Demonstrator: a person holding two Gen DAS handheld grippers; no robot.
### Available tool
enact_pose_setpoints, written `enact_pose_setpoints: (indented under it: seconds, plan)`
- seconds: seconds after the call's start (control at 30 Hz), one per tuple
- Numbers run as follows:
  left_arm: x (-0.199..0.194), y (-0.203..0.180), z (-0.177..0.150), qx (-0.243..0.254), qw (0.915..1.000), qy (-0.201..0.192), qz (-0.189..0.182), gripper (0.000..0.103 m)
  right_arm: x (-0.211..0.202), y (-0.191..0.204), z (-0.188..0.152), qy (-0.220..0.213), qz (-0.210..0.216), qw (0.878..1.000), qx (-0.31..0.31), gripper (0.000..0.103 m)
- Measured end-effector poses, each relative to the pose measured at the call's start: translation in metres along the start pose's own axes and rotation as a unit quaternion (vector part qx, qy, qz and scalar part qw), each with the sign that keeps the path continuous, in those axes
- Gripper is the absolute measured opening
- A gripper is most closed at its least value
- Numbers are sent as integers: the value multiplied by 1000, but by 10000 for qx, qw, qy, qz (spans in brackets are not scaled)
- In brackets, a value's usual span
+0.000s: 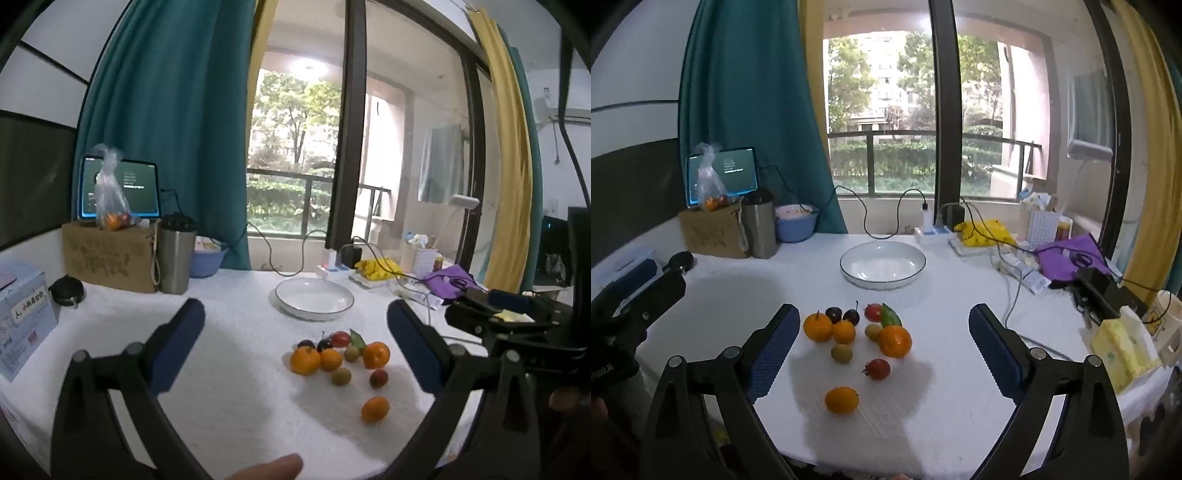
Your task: Organize fruits
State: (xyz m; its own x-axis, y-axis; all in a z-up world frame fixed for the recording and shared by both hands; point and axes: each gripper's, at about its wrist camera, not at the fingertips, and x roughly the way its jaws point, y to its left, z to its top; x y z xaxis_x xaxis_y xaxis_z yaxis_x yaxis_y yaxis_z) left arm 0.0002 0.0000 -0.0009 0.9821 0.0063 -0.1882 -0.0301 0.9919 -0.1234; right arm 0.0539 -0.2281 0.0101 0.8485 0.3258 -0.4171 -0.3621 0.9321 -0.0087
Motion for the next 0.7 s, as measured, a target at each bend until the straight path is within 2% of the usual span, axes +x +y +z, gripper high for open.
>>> enact_pose_setpoints:
  seconds: [0.13, 0.23, 0.7]
  plan:
    - [-13, 3, 1, -113, 9998, -137, -11, 100, -4, -1, 1, 44, 34, 10000, 35, 95]
    - [-11, 7, 2, -159, 9999, 24, 1, 100, -2, 3, 9, 185, 27, 9998, -44, 95]
    - [-11, 6, 5, -98, 9999, 48, -13, 100, -5, 1, 4, 39, -24, 10000, 38, 95]
